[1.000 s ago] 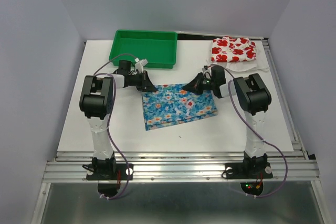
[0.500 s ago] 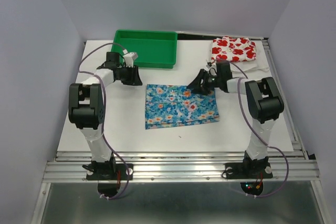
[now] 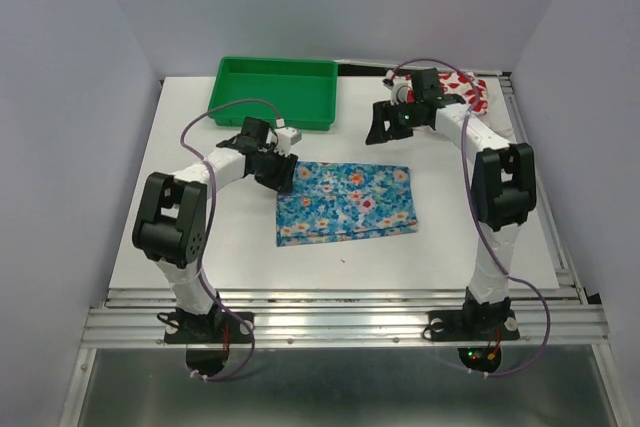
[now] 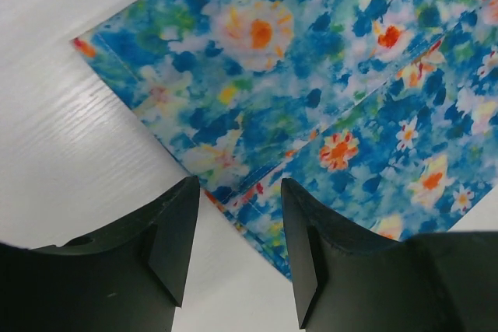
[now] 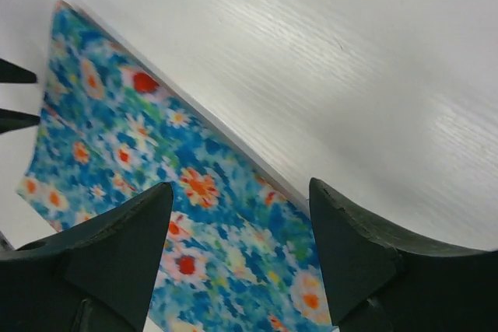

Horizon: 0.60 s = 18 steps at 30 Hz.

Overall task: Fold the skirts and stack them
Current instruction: Fold the skirt

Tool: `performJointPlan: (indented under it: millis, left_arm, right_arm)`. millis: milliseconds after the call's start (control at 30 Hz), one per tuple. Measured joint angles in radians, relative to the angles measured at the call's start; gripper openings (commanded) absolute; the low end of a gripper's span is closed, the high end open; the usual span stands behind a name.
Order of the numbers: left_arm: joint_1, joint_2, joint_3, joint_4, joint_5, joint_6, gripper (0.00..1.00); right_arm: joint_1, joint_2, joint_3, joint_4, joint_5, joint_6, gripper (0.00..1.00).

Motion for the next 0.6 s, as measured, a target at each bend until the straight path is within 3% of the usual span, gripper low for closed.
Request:
performJointPlan:
  millis: [167,300,467,600]
  left_arm:
    - [-0.04,0.047,0.0,0.001,-0.042,-0.021,0.47]
    - [-0.051,0.104,0.048,0.002,-0.078,-0.029,0.27]
    - [-0.051,0.232,0.212,-0.002,-0.101,-0.032,0.05]
    - [-0.052,0.332,0.361,-0.002,-0.117,-0.022,0.04]
  right_arm:
    - [-0.005,0.104,0.008,-0.121,0.049,-0.126,0.7]
    - [-0.005,0.111,-0.06,-0.163,0.087,-0.202,0.6]
    - [-0.006,0.048,-0.166,-0.15,0.099,-0.248,0.52]
    - [-0.007,-0.033,-0.292,-0.164,0.081,-0.244,0.48]
